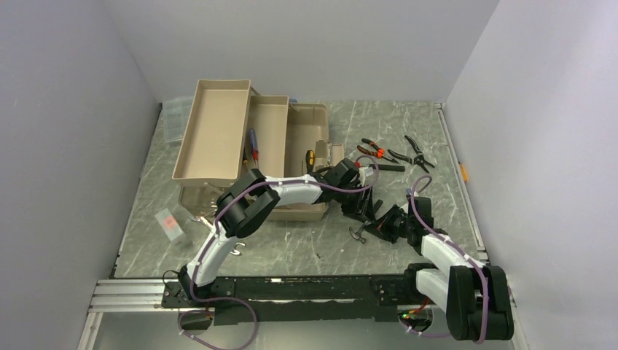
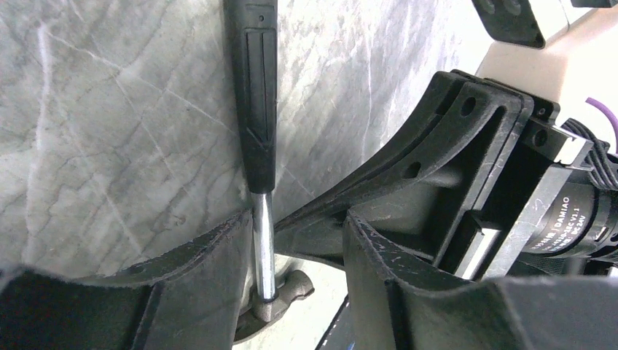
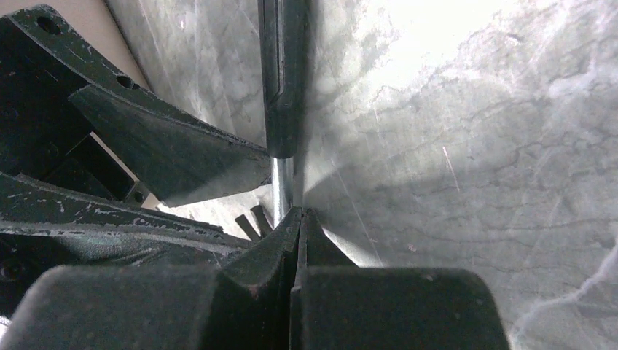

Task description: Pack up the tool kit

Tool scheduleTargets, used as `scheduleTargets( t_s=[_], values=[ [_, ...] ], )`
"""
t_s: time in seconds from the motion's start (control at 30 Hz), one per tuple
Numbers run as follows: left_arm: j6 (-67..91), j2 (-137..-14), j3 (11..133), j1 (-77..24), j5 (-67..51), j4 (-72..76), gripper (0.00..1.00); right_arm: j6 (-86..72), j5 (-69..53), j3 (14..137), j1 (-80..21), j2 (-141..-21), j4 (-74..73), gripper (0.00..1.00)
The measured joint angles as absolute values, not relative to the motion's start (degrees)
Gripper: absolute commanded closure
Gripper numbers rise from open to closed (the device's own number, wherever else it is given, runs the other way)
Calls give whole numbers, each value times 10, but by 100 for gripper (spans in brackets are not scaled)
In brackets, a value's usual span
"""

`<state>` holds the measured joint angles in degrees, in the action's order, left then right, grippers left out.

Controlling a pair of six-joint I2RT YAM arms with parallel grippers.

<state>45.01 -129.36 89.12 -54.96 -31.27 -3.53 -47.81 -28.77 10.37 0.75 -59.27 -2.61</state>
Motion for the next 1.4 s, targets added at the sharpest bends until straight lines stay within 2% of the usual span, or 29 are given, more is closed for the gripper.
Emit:
scheduleTargets(
  t_s=[0.07, 0.27, 0.63, 1.07, 1.3, 1.4],
  values=[
    [447, -1294, 894, -550, -316, -44, 47, -477, -287, 102, 6, -587, -30, 100],
    [435, -1301, 911, -550, -328, -84, 57, -485, -286, 84, 6, -557, -24, 100],
    [412, -1320, 946, -548, -360, -141, 60, -507, -291, 49, 8, -521, 13, 100],
    [411, -1333, 961, -547, -388, -147, 72, -515, -303, 34, 14, -518, 40, 100],
    [412, -1341, 969, -545, -400, -145, 63, -514, -300, 32, 15, -503, 32, 100],
    [411, -1343, 971, -545, -406, -141, 66, -514, -300, 31, 15, -498, 30, 100]
  ],
)
